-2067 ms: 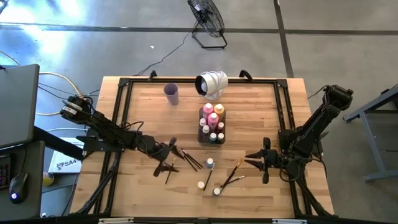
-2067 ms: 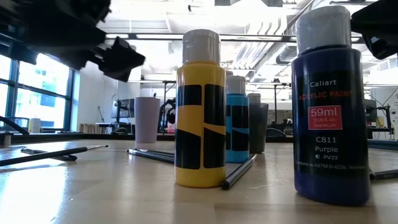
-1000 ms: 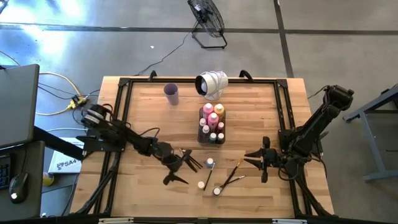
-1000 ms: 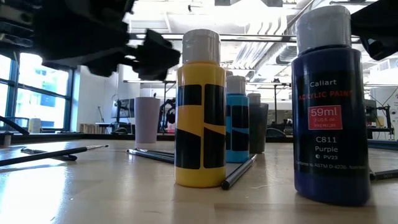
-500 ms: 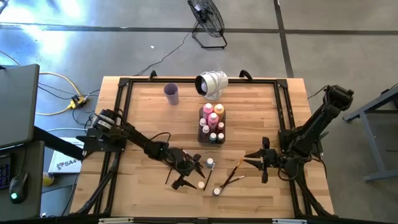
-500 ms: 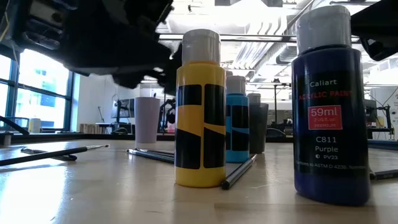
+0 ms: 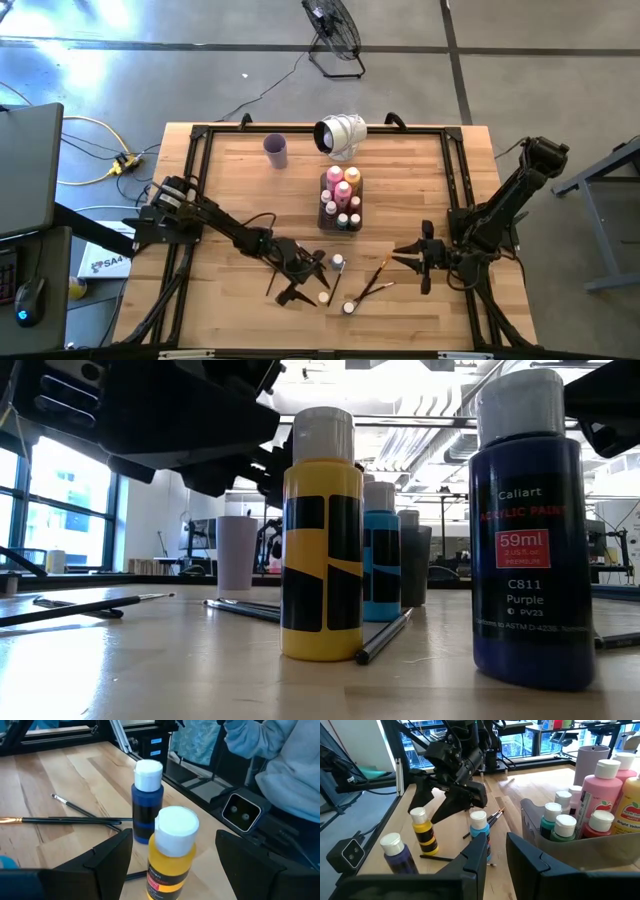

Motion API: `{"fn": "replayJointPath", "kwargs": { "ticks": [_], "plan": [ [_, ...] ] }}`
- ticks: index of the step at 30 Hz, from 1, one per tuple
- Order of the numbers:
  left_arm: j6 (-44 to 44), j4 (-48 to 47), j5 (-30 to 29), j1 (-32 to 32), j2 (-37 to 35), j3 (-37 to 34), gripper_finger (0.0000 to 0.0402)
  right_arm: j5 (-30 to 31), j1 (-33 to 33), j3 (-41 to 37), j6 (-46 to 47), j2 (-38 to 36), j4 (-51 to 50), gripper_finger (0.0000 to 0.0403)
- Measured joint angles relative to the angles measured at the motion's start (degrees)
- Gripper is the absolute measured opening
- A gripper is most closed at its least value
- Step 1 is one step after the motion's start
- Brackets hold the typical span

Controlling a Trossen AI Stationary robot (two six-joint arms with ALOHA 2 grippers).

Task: Pick & Place Paint Supplies
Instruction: Put the yellow paint bottle into the black bin

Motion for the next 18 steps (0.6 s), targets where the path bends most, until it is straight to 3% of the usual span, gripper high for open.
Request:
{"fn": "replayJointPath", "kwargs": {
  "ticks": [18],
  "plan": [
    [2.1,2.5,-0.7,-0.6,0.0,0.0,0.028,0.2,0.0,0.0,0.0,0.0,0.0,0.0064]
  ]
}}
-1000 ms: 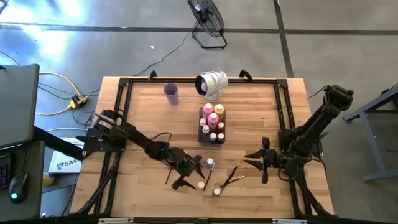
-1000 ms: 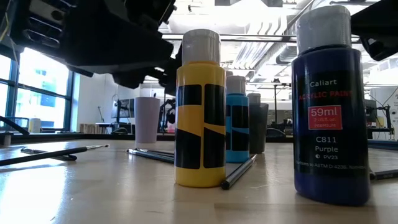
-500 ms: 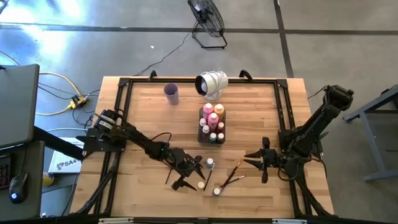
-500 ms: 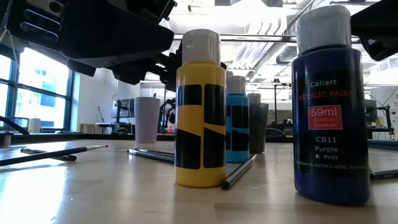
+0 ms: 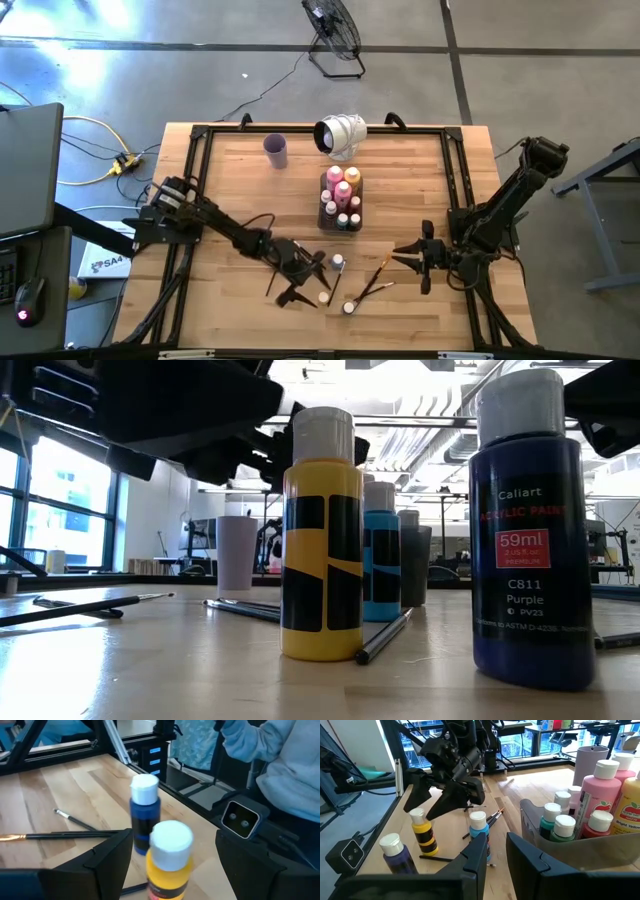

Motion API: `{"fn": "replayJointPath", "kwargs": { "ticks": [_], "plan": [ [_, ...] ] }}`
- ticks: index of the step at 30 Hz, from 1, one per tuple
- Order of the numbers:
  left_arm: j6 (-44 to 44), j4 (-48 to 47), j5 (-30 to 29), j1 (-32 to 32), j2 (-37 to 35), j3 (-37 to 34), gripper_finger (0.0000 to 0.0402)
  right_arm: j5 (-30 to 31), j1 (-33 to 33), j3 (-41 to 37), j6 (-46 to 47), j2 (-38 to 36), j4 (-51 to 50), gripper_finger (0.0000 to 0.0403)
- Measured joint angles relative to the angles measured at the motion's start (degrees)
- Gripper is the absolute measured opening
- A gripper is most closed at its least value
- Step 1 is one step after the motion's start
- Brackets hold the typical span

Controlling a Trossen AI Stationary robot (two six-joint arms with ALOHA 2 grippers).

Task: Pick & Place Paint Supplies
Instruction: Put the yellow paint bottle into the black bin

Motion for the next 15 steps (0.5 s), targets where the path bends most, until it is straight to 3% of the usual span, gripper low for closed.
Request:
{"fn": "replayJointPath", "kwargs": {
  "ticks": [15],
  "plan": [
    [-0.6,-0.2,-2.7,-0.9,0.9,0.2,0.028,0.0,0.0,0.0,0.0,0.0,0.1,0.0064]
  ]
}}
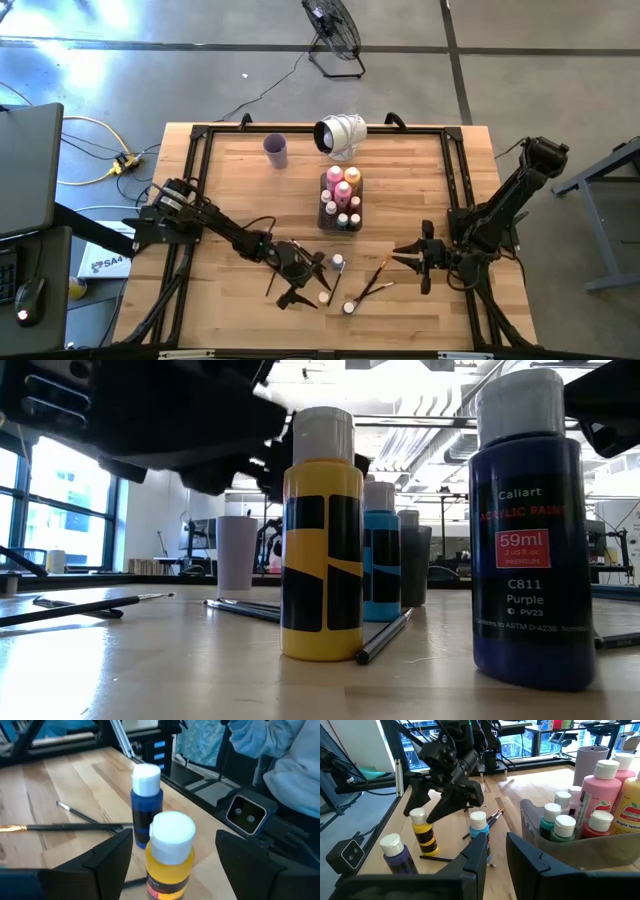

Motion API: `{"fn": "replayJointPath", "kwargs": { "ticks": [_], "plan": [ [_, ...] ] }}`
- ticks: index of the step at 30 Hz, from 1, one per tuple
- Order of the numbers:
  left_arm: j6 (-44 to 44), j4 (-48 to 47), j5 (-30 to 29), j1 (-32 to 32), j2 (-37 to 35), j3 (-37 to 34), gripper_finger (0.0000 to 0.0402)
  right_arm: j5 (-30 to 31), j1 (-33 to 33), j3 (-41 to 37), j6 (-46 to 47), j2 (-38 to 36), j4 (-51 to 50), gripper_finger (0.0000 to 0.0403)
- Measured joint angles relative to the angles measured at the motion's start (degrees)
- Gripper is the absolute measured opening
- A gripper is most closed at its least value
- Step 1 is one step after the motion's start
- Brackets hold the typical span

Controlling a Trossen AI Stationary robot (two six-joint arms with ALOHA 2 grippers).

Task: Pick & Place Paint Supplies
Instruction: Put the yellow paint bottle into the black bin

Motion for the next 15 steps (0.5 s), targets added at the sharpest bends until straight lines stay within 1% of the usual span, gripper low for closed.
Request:
{"fn": "replayJointPath", "kwargs": {
  "ticks": [7,15],
  "plan": [
    [-1.5,-3.5,0.5,0.0,3.1,4.5,0.028,0.0,0.0,0.0,0.1,0.0,0.0,0.0064],
    [-1.6,-3.3,1.2,0.0,3.3,4.7,0.028,-0.2,0.0,0.0,0.1,0.0,0.0,0.0064]
  ]
}}
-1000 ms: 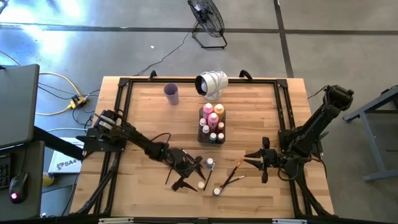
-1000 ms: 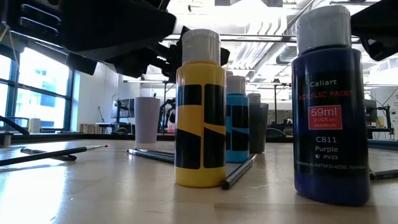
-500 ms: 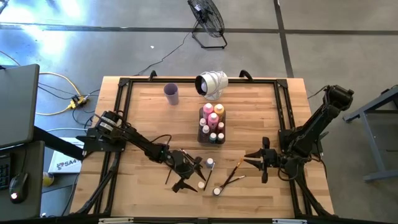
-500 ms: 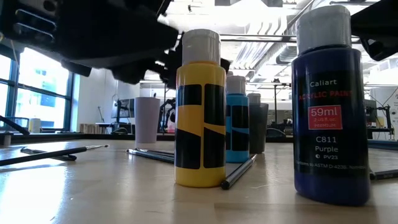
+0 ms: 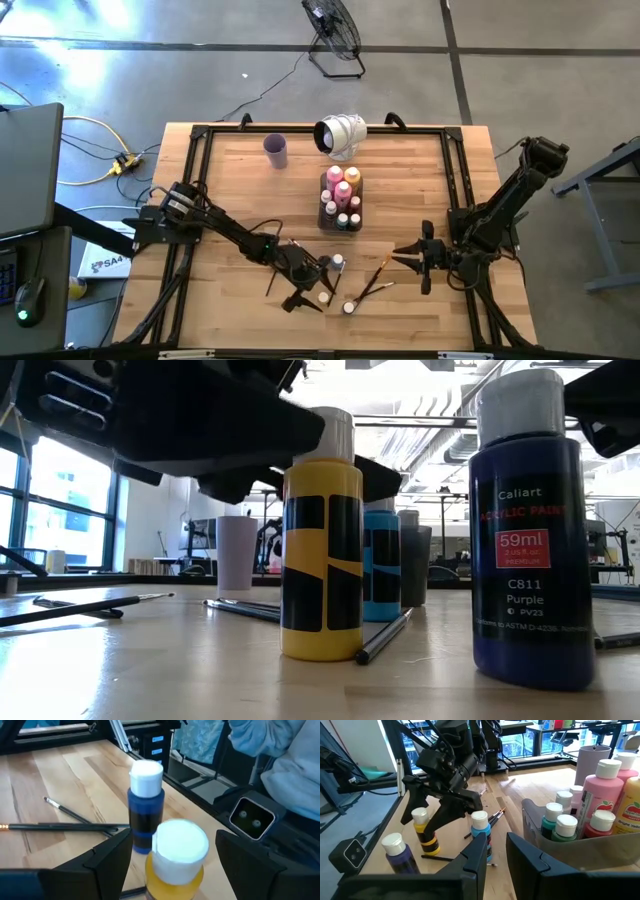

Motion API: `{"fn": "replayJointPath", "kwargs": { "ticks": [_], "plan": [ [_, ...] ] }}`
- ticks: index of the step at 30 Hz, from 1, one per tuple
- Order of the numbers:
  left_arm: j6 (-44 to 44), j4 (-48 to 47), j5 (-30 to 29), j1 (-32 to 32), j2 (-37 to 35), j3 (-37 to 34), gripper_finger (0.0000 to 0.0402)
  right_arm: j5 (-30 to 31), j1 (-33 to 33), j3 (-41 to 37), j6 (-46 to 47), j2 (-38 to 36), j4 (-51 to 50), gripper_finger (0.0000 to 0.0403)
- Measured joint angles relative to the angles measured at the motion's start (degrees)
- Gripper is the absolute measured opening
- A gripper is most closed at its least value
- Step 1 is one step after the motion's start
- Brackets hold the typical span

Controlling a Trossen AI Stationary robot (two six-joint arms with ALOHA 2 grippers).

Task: Pick & Place Paint Supplies
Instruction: Put the yellow paint bottle into the black bin

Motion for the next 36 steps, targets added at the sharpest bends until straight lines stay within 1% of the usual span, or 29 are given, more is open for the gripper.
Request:
{"fn": "replayJointPath", "kwargs": {
  "ticks": [10,13,21,27,29,34,36],
  "plan": [
    [0.5,0.4,0.0,0.0,0.0,0.0,0.0275,0.0,0.0,0.0,0.0,0.0,-0.1,0.0064],
    [0.8,0.5,0.0,0.0,0.0,0.0,0.0254,0.0,0.0,0.0,0.0,0.0,-0.1,0.0064],
    [1.7,0.5,0.0,0.0,0.0,0.0,0.0179,0.0,0.0,0.0,0.0,0.0,-0.1,0.0064],
    [0.9,0.5,0.0,0.0,0.0,0.0,0.0143,0.0,0.0,0.0,0.0,0.0,-0.1,0.0064],
    [-0.7,0.6,-1.0,0.0,0.0,0.0,0.0139,0.0,0.0,0.0,0.0,0.0,-0.1,0.0064],
    [-4.4,1.2,-7.0,0.0,0.0,0.0,0.0143,0.0,0.0,0.0,0.0,0.0,-0.1,0.0064],
    [-4.4,1.3,-7.5,0.0,0.0,0.0,0.0143,0.0,0.0,0.0,0.0,0.0,-0.1,0.0064]
  ]
}}
